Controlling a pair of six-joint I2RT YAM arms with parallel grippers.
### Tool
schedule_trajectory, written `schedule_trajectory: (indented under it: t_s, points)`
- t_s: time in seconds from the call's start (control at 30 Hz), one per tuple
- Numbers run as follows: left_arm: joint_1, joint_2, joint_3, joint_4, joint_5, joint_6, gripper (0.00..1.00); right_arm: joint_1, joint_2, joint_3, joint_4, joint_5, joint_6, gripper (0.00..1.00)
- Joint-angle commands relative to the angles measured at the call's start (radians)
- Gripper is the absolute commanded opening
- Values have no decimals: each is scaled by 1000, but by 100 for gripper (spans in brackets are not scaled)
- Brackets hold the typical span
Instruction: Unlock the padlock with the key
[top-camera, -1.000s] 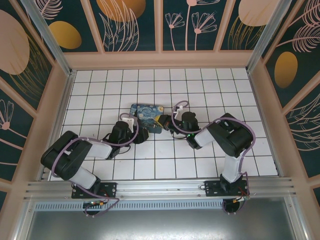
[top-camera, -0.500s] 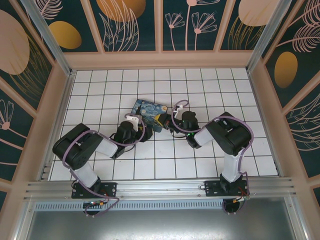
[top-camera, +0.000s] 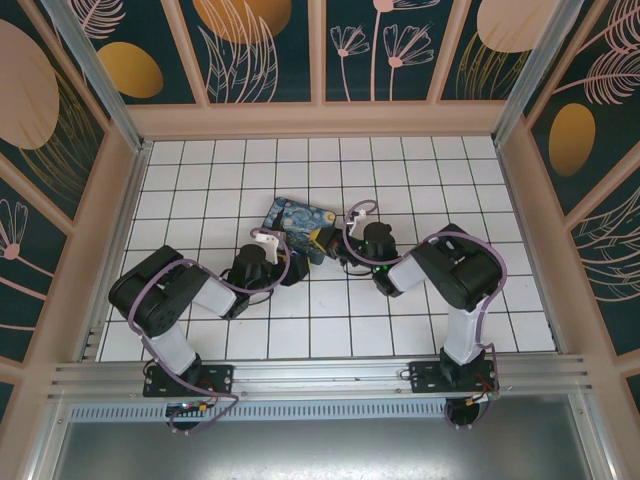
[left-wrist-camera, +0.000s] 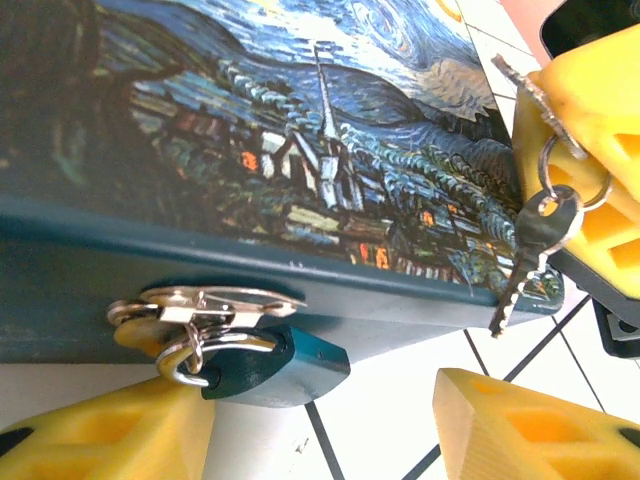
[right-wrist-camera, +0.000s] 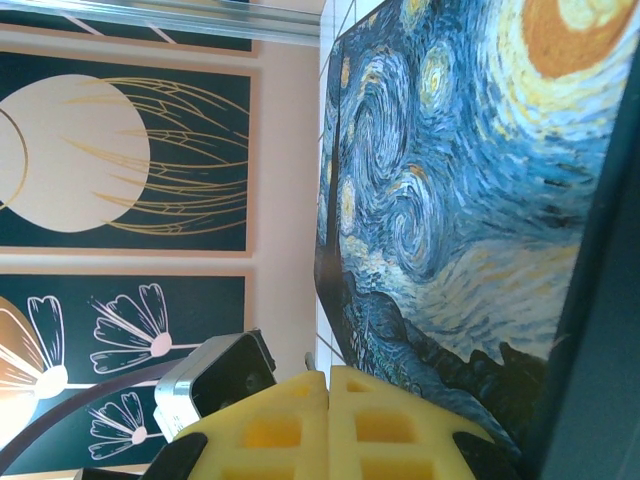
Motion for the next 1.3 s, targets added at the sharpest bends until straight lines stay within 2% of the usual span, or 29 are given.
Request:
schedule_trajectory:
  t_s: [0.0,0.23,0.53,0.67,0.83,1.27]
  points:
    - [-6,32,-16,105,22,-54,61,-8,30,7,-14,-3,6,0]
    - [1,104,-39,217,16,-148,70,-8,24,5,-13,-1,8,0]
    - [5,123,-75,352,80,-223,67,-7,23,8,-16,-1,8,0]
    - [6,69,-103,354,70,-236,62,-8,24,13,-19,-3,8,0]
    - [6,39,-100,319,45,-234,63,-6,24,18,-25,-1,8,0]
    - [13,159,-59,314,-16,-270,62,-3,20,14,-19,4,13,0]
